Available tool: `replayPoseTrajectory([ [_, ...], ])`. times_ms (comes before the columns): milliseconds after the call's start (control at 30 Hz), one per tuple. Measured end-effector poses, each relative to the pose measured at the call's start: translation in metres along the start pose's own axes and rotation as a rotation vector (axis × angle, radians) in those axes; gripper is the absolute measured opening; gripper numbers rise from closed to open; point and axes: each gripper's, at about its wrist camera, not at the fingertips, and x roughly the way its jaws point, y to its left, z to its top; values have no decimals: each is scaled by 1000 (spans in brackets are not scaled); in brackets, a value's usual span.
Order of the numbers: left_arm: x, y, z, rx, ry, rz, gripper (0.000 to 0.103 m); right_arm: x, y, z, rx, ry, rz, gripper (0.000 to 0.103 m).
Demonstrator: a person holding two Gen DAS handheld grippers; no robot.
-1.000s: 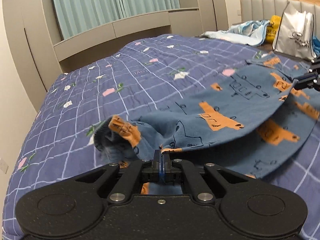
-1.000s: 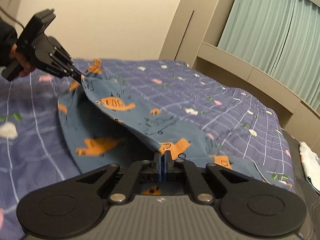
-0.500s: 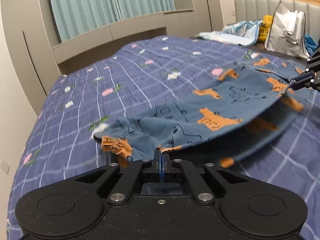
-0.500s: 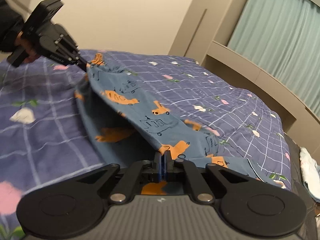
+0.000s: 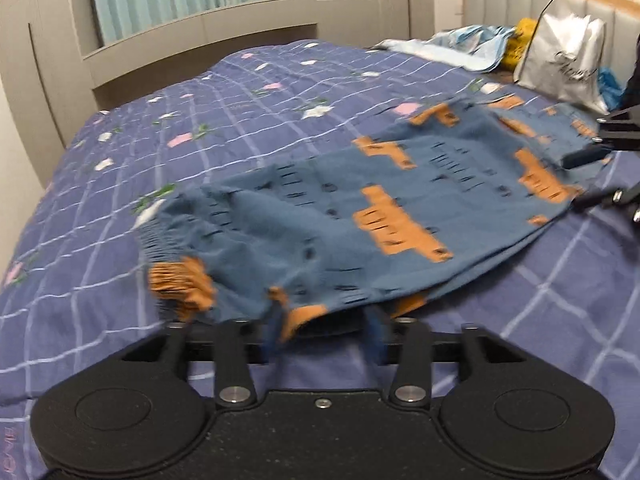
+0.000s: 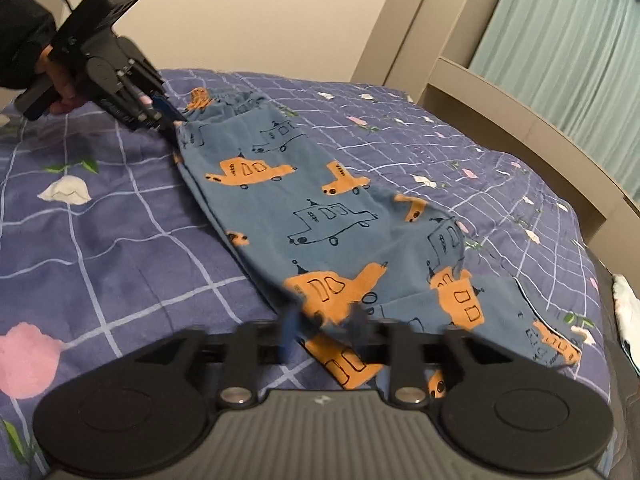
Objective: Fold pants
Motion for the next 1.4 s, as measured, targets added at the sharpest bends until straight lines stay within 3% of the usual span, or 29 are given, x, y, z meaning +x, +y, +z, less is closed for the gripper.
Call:
replayPoseTrajectory([
  [67,-2,-13,5,0,-7,-1,75,-5,-3,-4,31,-15,-19,68],
  [133,-4,-28,13,-2,-35,-18,89,-12,-7,-7,77,-31,-47,95],
  [167,-4,-36,17,-12,-55,-29,98,-17,-11,-10,107,-45,-68,100],
  [200,-4,-44,22,-22,-74,-39,102,-22,-15,-14,138,-59,-88,102],
  [500,38,-122,76,-140,-168,-185,102,-69,-63,-66,390,-23,-335,103],
  [733,83,-161,104,-311,-171,-364,102,-79,-125,-85,604,-19,-220,103],
  [800,92,-164,108,-365,-161,-407,98,-73,-143,-80,591,-3,-180,103],
  [933,101,-160,109,-473,-150,-513,84,-52,-168,-54,445,69,-106,103],
  [1067,112,-160,107,-507,-102,-510,75,-18,-187,-21,323,107,-73,103],
  [1200,119,-155,104,-546,-62,-490,62,25,-209,12,390,137,-29,103],
  [1400,125,-147,103,-583,-44,-506,58,81,-238,32,543,235,-14,103],
])
